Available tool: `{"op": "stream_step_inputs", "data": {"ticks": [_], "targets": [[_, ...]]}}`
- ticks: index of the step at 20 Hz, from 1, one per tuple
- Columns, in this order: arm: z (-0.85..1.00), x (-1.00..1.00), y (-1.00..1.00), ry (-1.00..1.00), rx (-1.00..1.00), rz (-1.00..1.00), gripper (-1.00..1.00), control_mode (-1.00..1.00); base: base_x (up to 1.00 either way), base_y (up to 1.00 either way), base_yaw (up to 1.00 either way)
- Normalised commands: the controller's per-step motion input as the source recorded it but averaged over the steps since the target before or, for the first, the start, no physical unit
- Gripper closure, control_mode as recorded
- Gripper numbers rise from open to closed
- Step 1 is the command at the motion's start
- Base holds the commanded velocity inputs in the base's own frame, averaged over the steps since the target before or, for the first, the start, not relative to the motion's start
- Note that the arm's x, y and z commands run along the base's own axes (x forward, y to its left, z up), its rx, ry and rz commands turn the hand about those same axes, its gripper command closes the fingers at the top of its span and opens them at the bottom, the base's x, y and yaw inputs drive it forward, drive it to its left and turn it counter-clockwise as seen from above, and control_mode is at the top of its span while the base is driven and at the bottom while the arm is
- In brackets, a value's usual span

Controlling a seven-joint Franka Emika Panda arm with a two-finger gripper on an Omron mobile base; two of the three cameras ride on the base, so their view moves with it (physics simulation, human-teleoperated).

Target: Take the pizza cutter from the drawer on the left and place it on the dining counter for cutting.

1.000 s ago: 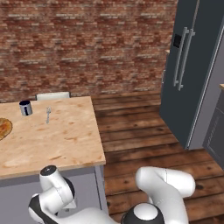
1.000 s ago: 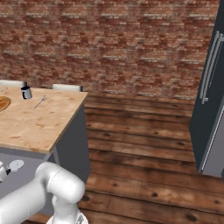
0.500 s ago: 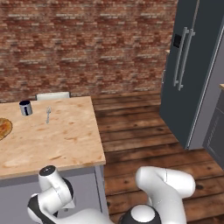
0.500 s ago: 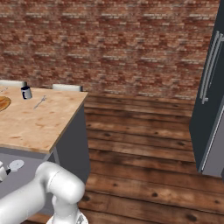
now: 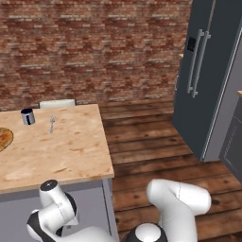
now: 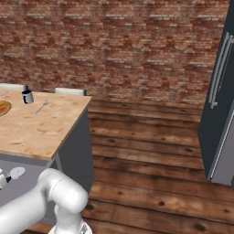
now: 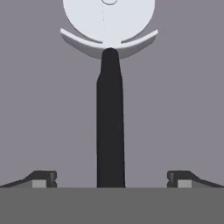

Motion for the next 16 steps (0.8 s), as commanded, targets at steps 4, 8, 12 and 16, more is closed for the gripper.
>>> {"op": "stream_step_inputs", "data": {"ticks": [4, 8, 12, 16], "targets": [[-0.12, 0.13, 0.11, 0.00, 0.00, 0.00, -1.00, -1.00, 0.00, 0.00, 0.00], [-0.13, 0.08, 0.02, 0.00, 0.00, 0.00, -1.00, -1.00, 0.00, 0.00, 0.00], [-0.18, 0.03, 0.00, 0.00, 0.00, 0.00, -1.00, -1.00, 0.00, 0.00, 0.00], [-0.27, 0.00, 0.00, 0.00, 0.00, 0.00, -1.00, -1.00, 0.00, 0.00, 0.00]]}}
